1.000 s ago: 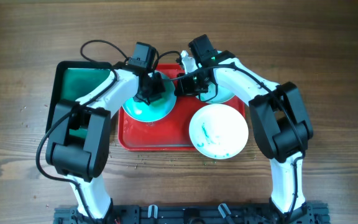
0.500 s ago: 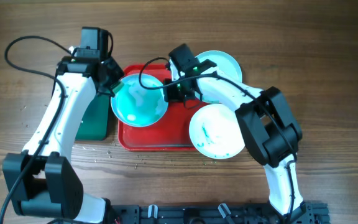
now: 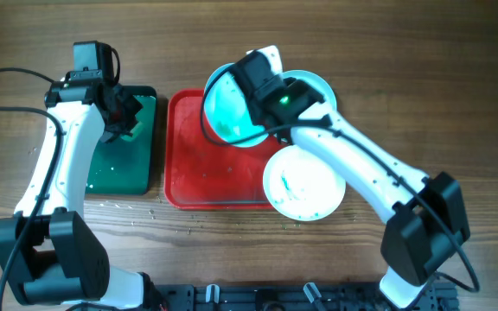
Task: Clean dirty plates on tray and stack at the side
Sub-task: 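Lift the scrubbed plate with the right gripper and place it right of the tray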
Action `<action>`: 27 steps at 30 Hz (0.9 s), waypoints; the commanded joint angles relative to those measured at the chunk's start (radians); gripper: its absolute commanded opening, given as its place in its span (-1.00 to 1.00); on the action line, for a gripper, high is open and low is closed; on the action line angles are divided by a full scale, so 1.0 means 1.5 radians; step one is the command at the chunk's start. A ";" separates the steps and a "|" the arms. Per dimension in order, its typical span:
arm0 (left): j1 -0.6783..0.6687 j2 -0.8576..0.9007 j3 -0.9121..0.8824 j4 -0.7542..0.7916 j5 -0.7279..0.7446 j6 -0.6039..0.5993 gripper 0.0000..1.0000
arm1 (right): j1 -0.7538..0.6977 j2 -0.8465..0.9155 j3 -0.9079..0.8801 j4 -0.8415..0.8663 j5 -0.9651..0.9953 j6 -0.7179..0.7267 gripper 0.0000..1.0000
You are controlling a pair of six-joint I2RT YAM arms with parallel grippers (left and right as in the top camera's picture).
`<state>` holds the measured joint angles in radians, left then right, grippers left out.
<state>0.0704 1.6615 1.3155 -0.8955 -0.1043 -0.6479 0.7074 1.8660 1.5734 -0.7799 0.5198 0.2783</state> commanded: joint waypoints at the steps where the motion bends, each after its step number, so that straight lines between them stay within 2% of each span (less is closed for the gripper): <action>1: 0.004 0.017 0.007 0.000 0.011 0.010 -0.92 | 0.089 -0.003 0.006 -0.011 0.359 -0.026 -0.91; 3: 0.004 0.018 0.007 0.003 0.020 0.009 -0.92 | 0.149 -0.003 0.006 -0.004 0.499 -0.026 -0.92; 6: 0.004 0.018 0.007 0.003 0.024 0.007 -0.92 | 0.197 -0.003 0.006 -0.002 0.563 -0.027 -0.92; 8: 0.004 0.018 0.007 0.003 0.029 0.007 -0.92 | 0.231 -0.003 0.006 0.002 0.658 -0.028 -0.92; 13: 0.004 0.018 0.007 0.003 0.047 0.007 -0.92 | 0.246 -0.005 0.006 0.019 0.666 -0.045 -0.92; 15: 0.004 0.018 0.007 0.003 0.055 0.007 -0.92 | 0.244 -0.009 0.006 0.013 0.571 -0.093 -0.92; 16: -0.001 0.018 0.007 0.002 0.092 0.007 -0.92 | 0.231 -0.029 0.006 -0.004 0.407 -0.093 -0.92; 18: -0.017 0.018 0.005 0.003 0.107 0.007 -0.92 | 0.197 -0.068 0.006 -0.027 0.241 -0.049 -0.92; 20: -0.054 0.018 0.004 0.004 0.107 -0.016 -0.92 | 0.114 -0.132 0.006 -0.066 0.052 0.000 -0.92; 22: -0.093 0.018 0.004 0.018 0.107 -0.028 -0.92 | -0.006 -0.189 0.006 -0.090 -0.092 0.026 -0.92; 25: -0.158 0.018 0.004 0.064 0.107 -0.033 -0.92 | -0.275 -0.222 0.004 -0.127 -0.290 0.032 -0.91; 27: -0.169 0.018 0.004 0.066 0.102 -0.045 -0.92 | -0.425 -0.207 -0.029 -0.137 -0.320 0.059 -0.92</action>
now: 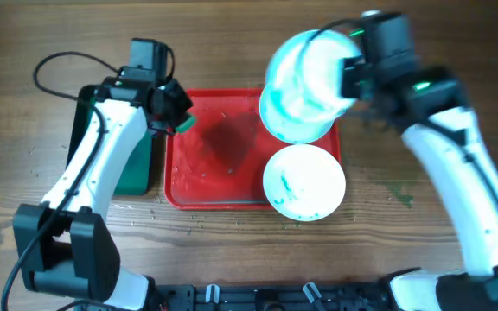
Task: Clean dirty plates on tray and stack at the side
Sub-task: 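Lift the scrubbed plate with the right gripper and place it right of the tray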
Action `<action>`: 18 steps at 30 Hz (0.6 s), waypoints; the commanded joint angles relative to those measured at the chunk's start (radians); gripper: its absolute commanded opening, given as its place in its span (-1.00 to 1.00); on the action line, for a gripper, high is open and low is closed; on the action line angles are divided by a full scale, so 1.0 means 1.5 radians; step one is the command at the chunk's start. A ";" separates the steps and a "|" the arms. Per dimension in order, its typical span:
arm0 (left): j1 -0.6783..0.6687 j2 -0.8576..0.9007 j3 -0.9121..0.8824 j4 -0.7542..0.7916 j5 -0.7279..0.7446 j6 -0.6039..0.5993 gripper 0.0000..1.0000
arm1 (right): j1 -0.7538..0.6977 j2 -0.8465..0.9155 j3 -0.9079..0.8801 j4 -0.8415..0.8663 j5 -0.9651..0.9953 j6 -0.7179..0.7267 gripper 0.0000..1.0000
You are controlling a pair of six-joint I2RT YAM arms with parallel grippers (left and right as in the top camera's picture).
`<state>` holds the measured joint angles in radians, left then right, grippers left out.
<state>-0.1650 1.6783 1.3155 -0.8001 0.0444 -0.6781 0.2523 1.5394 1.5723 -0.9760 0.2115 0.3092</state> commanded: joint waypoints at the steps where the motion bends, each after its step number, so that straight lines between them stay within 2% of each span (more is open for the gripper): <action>1: -0.013 0.007 0.004 0.003 0.002 -0.025 -0.92 | -0.171 0.018 -0.051 -0.004 -0.119 0.049 -0.91; 4: -0.013 0.007 0.004 0.003 -0.008 -0.025 -0.92 | -0.293 0.032 -0.160 0.024 -0.125 0.076 -0.91; 6: -0.013 0.007 0.004 0.006 -0.008 -0.025 -0.92 | -0.344 0.033 -0.254 0.085 -0.128 0.085 -0.91; 11: -0.013 0.007 0.004 0.018 -0.008 -0.025 -0.92 | -0.358 0.042 -0.430 0.280 -0.142 0.095 -0.89; 12: -0.013 0.007 0.004 0.020 -0.008 -0.025 -0.92 | -0.358 0.046 -0.441 0.294 -0.142 0.095 -0.78; 13: -0.013 0.007 0.004 0.021 -0.008 -0.025 -0.92 | -0.358 0.057 -0.463 0.318 -0.142 0.092 -0.43; 15: -0.013 0.007 0.004 0.023 -0.016 -0.025 -0.92 | -0.358 0.062 -0.463 0.319 -0.172 0.066 0.00; 16: -0.013 0.007 0.004 0.023 -0.020 -0.025 -0.92 | -0.358 0.057 -0.453 0.311 -0.209 0.050 0.09; 18: -0.013 0.007 0.004 0.022 -0.023 -0.025 -0.92 | -0.356 0.020 -0.410 0.256 -0.299 0.049 0.09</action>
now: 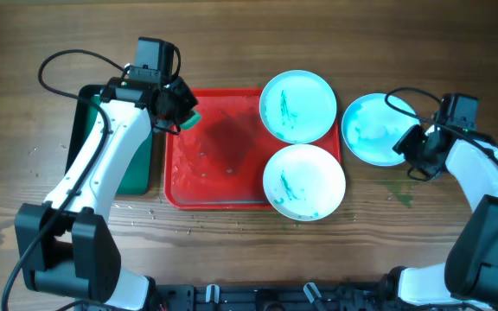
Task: Clean dirty plates on tray and stack at the side
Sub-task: 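Lift the scrubbed plate with the right gripper and place it right of the tray, then grasp the next plate rim on the red tray with the right gripper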
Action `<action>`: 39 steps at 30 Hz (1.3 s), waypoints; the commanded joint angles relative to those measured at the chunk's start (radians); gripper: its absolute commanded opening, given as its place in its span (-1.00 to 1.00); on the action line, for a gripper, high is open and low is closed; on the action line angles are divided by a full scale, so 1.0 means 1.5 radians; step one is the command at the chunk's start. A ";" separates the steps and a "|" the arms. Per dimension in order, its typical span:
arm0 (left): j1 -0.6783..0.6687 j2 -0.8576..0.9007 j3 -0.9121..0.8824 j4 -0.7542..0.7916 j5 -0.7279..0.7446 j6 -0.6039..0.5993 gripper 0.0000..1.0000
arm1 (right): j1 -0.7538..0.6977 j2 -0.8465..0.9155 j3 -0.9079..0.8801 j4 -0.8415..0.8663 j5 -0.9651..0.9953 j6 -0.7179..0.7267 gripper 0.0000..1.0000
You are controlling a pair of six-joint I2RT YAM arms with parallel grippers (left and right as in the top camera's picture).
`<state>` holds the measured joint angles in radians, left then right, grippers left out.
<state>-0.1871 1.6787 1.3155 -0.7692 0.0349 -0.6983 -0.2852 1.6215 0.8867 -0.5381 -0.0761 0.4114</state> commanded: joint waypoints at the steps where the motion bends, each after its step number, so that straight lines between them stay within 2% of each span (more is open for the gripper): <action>1: 0.001 0.007 0.004 0.002 -0.017 -0.011 -0.92 | 0.008 -0.057 0.062 -0.060 -0.116 -0.022 0.09; 4: 0.001 0.007 0.004 0.002 -0.017 -0.011 -0.92 | 0.052 -0.126 0.081 -0.137 -0.154 -0.080 0.09; 7: 0.001 0.007 0.004 -0.001 -0.025 -0.009 -0.92 | 0.129 -0.116 0.069 -0.213 -0.155 -0.144 0.09; 10: 0.001 0.007 0.004 -0.008 -0.034 -0.009 -0.92 | 0.197 -0.096 0.023 -0.229 -0.155 -0.169 0.07; 12: 0.001 0.007 0.004 -0.005 -0.034 -0.009 -0.92 | 0.227 -0.093 -0.014 -0.203 -0.152 -0.170 -0.13; 14: 0.001 0.007 0.004 -0.005 -0.037 -0.009 -0.92 | 0.232 -0.093 -0.051 -0.169 -0.153 -0.169 -0.23; 18: 0.001 0.007 0.004 -0.003 -0.037 -0.009 -0.92 | 0.232 -0.093 -0.112 -0.114 -0.160 -0.164 -0.33; 24: 0.001 0.007 0.004 -0.003 -0.047 -0.009 -0.92 | 0.232 -0.093 -0.117 -0.089 -0.160 -0.163 -0.89; 28: 0.001 0.007 0.004 -0.003 -0.047 -0.009 -0.92 | 0.237 -0.098 -0.087 -0.105 -0.199 -0.166 -0.91; 30: 0.001 0.007 0.004 0.005 -0.047 -0.009 -0.92 | 0.282 -0.112 -0.023 -0.151 -0.212 -0.142 -0.91; 31: 0.001 0.007 0.004 0.007 -0.047 -0.009 -0.92 | 0.351 -0.118 0.036 -0.166 -0.197 -0.095 -0.92; 33: 0.001 0.007 0.004 0.007 -0.047 -0.009 -0.92 | 0.431 -0.111 0.079 -0.138 -0.120 -0.004 -0.91; 36: 0.001 0.007 0.004 0.012 -0.055 -0.011 -0.92 | 0.549 -0.039 0.116 -0.031 0.019 0.098 -0.92; 39: 0.001 0.007 0.004 0.017 -0.055 -0.012 -0.92 | 0.606 0.093 0.187 0.004 0.036 0.164 -0.91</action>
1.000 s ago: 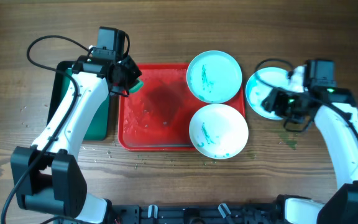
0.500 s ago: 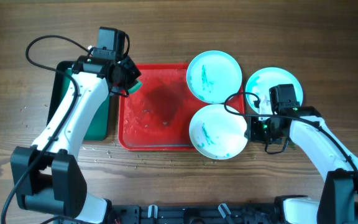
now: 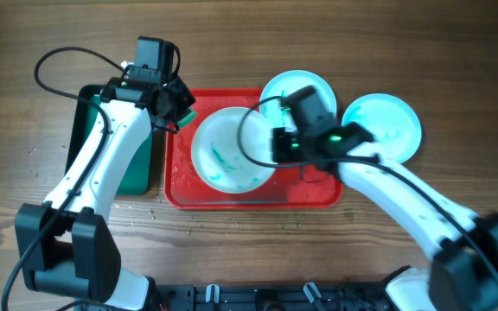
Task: Clean dirty plates on tray and stack at the side
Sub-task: 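Grasp the next plate rim on the red tray with the right gripper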
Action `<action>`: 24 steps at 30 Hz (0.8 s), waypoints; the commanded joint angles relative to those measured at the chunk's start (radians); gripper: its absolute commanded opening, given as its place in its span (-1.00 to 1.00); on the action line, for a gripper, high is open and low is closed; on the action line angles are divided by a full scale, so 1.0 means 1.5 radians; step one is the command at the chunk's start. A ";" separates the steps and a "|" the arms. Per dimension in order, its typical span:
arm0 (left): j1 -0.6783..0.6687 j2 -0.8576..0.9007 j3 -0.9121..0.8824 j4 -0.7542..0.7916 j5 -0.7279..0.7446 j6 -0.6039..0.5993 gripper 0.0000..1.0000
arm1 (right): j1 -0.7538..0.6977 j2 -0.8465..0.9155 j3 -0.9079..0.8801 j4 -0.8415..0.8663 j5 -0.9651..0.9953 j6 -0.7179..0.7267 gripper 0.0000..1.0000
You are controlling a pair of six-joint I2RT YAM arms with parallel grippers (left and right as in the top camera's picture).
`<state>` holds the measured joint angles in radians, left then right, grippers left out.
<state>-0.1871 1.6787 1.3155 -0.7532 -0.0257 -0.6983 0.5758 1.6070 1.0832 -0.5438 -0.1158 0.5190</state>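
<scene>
A white plate (image 3: 227, 151) with green smears lies over the left middle of the red tray (image 3: 318, 192). My right gripper (image 3: 274, 144) is shut on its right rim. A light blue plate (image 3: 285, 86) sits at the tray's back right, partly under my right arm. Another light blue plate (image 3: 389, 130) rests on the table right of the tray. My left gripper (image 3: 178, 113) hovers at the tray's back left corner, shut on a green sponge (image 3: 186, 120), just left of the white plate.
A dark green basin (image 3: 137, 168) stands left of the tray, partly under my left arm. Cables loop over the table at the back left. Drops of water speckle the wood in front of the tray.
My right gripper left the blue plate on the table at the right and is now shut on the white plate. That plate has moved from the tray's front right to its left middle. The left arm stayed put.
First my right gripper held a blue plate tilted over the tray while the left was over the green basin. Then the plate was further right and the left held the sponge at the tray's corner. The plate then lay on the table. Now the right holds the white plate.
</scene>
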 commanded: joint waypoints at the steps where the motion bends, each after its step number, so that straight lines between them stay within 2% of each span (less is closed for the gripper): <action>1: 0.002 0.007 0.004 0.006 -0.015 -0.011 -0.92 | 0.045 0.138 0.084 0.008 0.063 0.090 -0.91; 4: 0.001 0.007 0.004 0.006 -0.017 -0.020 -0.92 | 0.101 0.260 0.172 -0.016 0.062 0.066 -0.91; 6: 0.001 0.007 0.004 0.006 -0.017 -0.029 -0.92 | 0.106 0.273 0.191 -0.020 0.043 0.033 -0.50; 7: 0.001 0.007 0.004 0.006 -0.017 -0.029 -0.92 | 0.100 0.273 0.199 -0.020 0.037 0.009 -0.43; 13: 0.002 0.007 0.004 0.007 -0.024 -0.029 -0.92 | 0.058 0.298 0.220 0.029 -0.015 -0.174 -0.31; 16: 0.001 0.007 0.004 0.006 -0.024 -0.029 -0.92 | 0.058 0.321 0.221 0.033 -0.062 -0.166 -0.47; 19: 0.001 0.007 0.004 0.006 -0.024 -0.029 -0.92 | 0.058 0.331 0.221 0.012 -0.045 -0.087 -0.90; 22: 0.001 0.007 0.004 -0.008 -0.024 -0.029 -0.92 | 0.051 0.338 0.221 0.000 -0.036 -0.018 -0.91; 24: 0.001 0.008 -0.008 -0.020 -0.024 -0.029 -0.92 | 0.038 0.338 0.221 -0.025 -0.025 0.098 -0.91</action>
<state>-0.1871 1.6794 1.3155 -0.7696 -0.0402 -0.7242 0.6563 2.0781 1.3972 -0.5468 -0.1757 0.4496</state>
